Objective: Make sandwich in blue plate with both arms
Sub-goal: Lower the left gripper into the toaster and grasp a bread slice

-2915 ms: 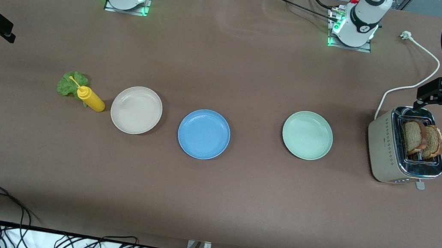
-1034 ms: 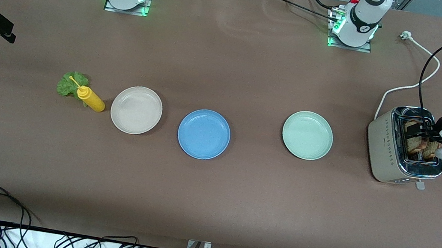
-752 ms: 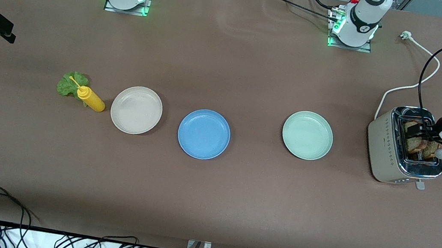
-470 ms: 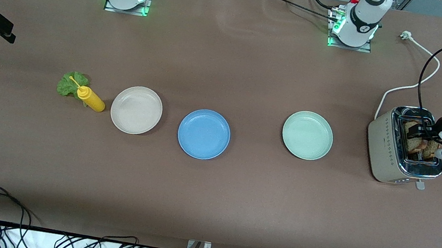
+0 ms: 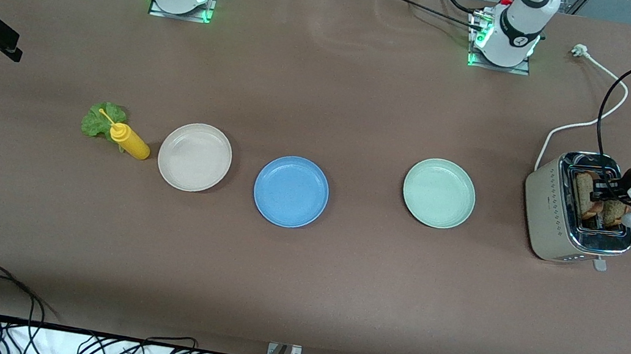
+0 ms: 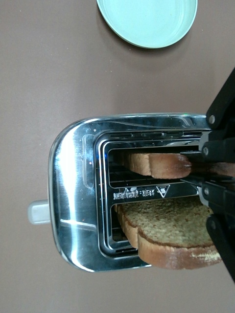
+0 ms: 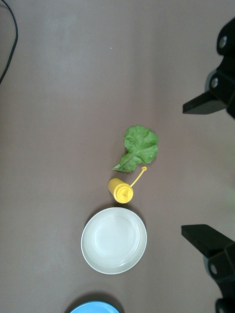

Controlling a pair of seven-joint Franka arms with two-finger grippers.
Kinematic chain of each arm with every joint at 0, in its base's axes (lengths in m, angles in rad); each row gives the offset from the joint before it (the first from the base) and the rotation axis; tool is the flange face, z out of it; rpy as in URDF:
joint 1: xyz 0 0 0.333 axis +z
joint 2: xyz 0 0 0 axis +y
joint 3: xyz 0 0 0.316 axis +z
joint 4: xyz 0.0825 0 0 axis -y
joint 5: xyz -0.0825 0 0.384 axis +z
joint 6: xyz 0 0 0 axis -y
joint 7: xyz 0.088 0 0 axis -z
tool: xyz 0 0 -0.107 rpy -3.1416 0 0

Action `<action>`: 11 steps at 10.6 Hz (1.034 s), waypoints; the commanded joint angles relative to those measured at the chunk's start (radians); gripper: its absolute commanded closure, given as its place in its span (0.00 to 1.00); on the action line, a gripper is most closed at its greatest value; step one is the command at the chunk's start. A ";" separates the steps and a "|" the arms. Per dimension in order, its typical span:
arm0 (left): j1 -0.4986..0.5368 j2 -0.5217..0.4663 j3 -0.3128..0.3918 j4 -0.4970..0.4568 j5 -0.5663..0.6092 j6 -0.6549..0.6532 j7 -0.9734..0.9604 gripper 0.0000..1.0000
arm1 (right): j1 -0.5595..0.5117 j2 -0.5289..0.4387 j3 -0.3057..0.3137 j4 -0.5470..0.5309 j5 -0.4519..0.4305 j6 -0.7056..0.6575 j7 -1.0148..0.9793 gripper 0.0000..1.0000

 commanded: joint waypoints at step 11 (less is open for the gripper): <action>-0.003 -0.210 -0.188 0.091 0.021 -0.083 -0.037 1.00 | -0.002 -0.006 -0.002 0.053 0.019 -0.016 -0.023 0.00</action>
